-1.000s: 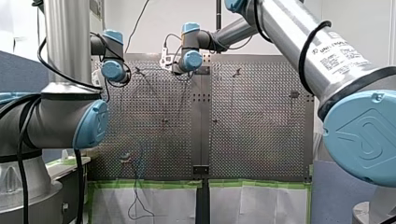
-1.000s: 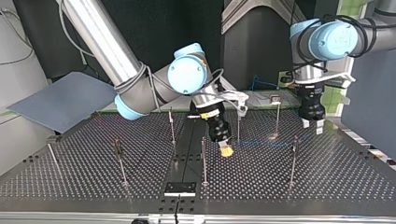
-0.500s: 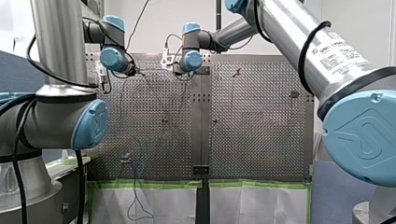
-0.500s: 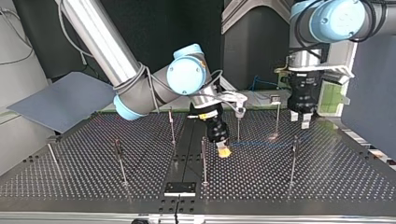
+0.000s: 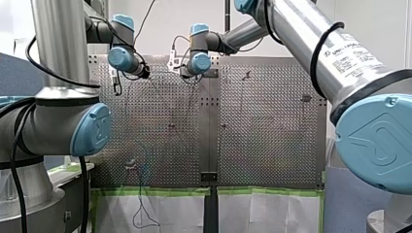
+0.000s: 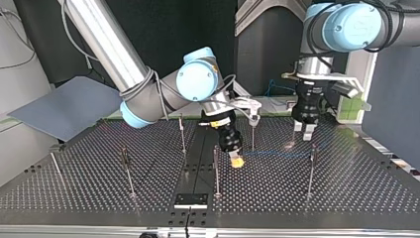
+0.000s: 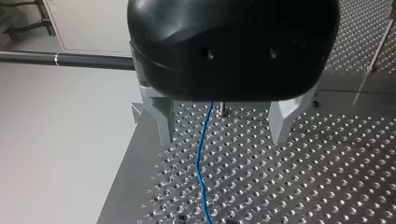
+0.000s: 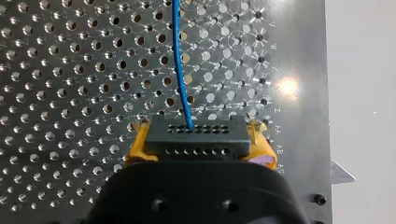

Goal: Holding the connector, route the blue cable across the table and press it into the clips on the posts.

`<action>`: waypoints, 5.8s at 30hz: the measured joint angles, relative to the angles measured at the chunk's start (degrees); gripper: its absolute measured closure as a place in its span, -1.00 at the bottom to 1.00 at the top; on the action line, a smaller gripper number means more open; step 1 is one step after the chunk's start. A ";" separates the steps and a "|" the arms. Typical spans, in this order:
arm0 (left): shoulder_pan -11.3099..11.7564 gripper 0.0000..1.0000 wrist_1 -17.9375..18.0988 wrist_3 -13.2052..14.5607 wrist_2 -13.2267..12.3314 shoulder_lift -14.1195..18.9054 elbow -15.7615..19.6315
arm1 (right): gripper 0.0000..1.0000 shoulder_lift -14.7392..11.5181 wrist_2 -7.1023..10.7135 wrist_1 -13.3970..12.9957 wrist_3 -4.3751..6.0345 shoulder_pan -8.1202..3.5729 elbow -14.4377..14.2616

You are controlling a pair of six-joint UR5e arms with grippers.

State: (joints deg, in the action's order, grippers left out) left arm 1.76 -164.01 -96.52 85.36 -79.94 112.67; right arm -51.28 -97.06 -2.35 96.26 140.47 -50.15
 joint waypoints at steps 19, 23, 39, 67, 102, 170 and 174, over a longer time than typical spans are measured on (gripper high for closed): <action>-2.64 -1.00 2.74 -0.09 0.52 -7.49 -6.20 | 1.00 0.01 0.26 -0.07 0.23 -0.05 0.00; -3.37 -1.00 3.14 0.56 1.69 -9.50 -7.63 | 1.00 0.02 0.28 -0.10 0.26 -0.06 0.00; -5.34 -1.00 3.95 1.62 5.78 -12.79 -10.54 | 1.00 0.01 0.36 -0.12 0.34 -0.06 0.01; -6.43 1.00 1.92 2.70 11.86 -12.75 -8.52 | 1.00 0.05 0.68 0.34 1.56 0.27 -0.50; -5.95 1.00 18.42 -0.65 13.54 -21.50 8.48 | 1.00 1.07 0.89 -5.20 0.06 -0.13 -17.18; -2.78 1.00 28.41 -3.23 3.03 -37.05 -3.03 | 1.00 5.48 7.35 -11.72 2.39 -6.52 -19.85; -2.43 1.00 27.75 -3.13 3.01 -37.06 -3.78 | 1.00 5.99 7.70 -12.31 2.65 -7.31 -19.84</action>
State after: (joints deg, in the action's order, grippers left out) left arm -0.67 -136.26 -99.65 88.37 -117.01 108.89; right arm -45.29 -89.37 -14.66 98.91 133.17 -69.99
